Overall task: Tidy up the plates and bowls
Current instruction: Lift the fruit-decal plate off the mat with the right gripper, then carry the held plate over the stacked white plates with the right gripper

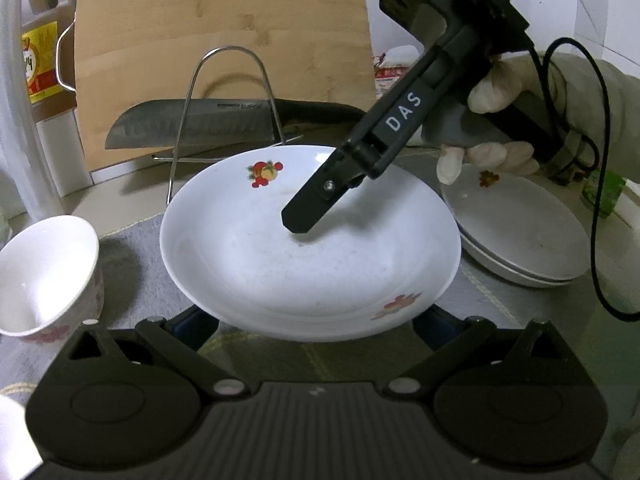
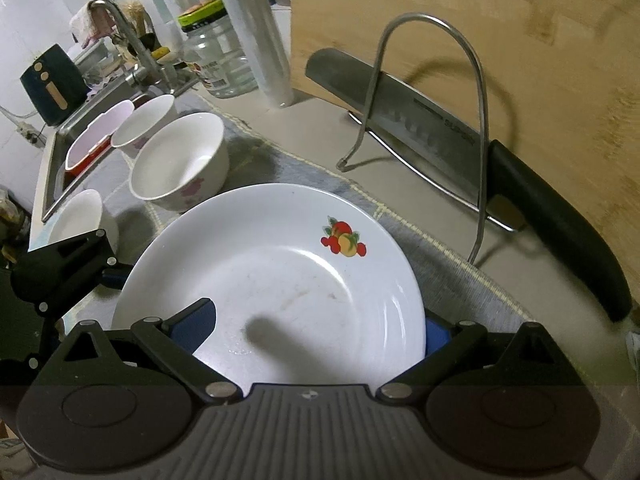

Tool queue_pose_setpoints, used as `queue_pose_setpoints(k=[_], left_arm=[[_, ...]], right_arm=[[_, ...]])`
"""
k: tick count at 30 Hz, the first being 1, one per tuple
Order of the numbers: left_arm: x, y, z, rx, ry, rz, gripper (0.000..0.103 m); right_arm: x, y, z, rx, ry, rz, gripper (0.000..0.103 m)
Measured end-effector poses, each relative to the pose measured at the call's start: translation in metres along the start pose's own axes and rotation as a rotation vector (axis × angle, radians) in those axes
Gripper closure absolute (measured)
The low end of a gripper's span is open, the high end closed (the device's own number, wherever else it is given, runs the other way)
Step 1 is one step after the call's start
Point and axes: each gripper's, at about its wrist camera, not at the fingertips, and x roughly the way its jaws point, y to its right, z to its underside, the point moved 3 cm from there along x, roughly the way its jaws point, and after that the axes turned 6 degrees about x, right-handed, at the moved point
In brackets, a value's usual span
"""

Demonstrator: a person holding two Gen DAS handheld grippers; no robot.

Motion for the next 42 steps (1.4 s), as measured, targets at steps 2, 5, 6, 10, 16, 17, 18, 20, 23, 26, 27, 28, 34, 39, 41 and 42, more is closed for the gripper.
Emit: queue_pose_setpoints(k=[2,5,6,10,16,17,18,20,23,26,27,28,34,39,41,42], left_arm=[[-0.004,0.004,0.000,-0.002,-0.003,-0.003,0.001],[-0.010,0.009,0.002,-0.009,-0.005,-0.003,0.001],[-0.012,0.011,0.002,-0.010,-0.005,-0.004,0.001],[-0.021,0.019,0.003,-0.008,-0.007,-0.011,0.001],[-0.031,0.029,0.002,-0.008,-0.003,-0.011,0.001],[-0.032,0.030,0.002,-0.007,-0.004,-0.011,0.001],[-0.034,0.032,0.002,-0.007,-0.004,-0.011,0.001],[-0.037,0.038,0.001,-0.007,-0.006,-0.009,0.001],[-0.039,0.044,0.001,-0.005,-0.009,0.000,0.001],[-0.041,0.051,0.000,0.006,-0.014,0.006,0.001],[-0.041,0.053,-0.001,0.010,-0.017,0.009,0.001],[-0.042,0.056,0.000,0.013,-0.017,0.012,0.001],[-0.047,0.072,-0.001,0.030,-0.021,0.034,0.001],[-0.046,0.084,-0.004,0.044,-0.020,0.056,0.001],[-0.045,0.089,-0.006,0.053,-0.021,0.065,0.001],[-0.044,0.092,-0.007,0.059,-0.019,0.069,0.001]], right_arm=[[-0.005,-0.005,0.003,-0.007,0.005,-0.003,0.000],[-0.013,-0.011,0.009,-0.013,0.014,-0.007,0.000],[-0.016,-0.014,0.011,-0.017,0.017,-0.007,0.000],[-0.026,-0.023,0.019,-0.025,0.029,-0.011,0.000],[-0.039,-0.032,0.030,-0.025,0.041,-0.013,0.000],[-0.041,-0.033,0.032,-0.024,0.044,-0.014,0.000],[-0.043,-0.034,0.034,-0.022,0.046,-0.017,0.000],[-0.046,-0.035,0.038,-0.017,0.048,-0.020,0.000],[-0.050,-0.035,0.045,-0.008,0.050,-0.020,0.000],[-0.055,-0.035,0.053,0.000,0.053,-0.017,0.000],[-0.057,-0.035,0.055,0.004,0.056,-0.018,0.000],[-0.059,-0.034,0.058,0.009,0.057,-0.018,0.000],[-0.070,-0.031,0.073,0.035,0.069,-0.011,0.000],[-0.081,-0.026,0.085,0.058,0.082,0.003,0.000],[-0.085,-0.023,0.090,0.068,0.085,0.011,0.000],[-0.087,-0.021,0.093,0.074,0.088,0.015,0.000]])
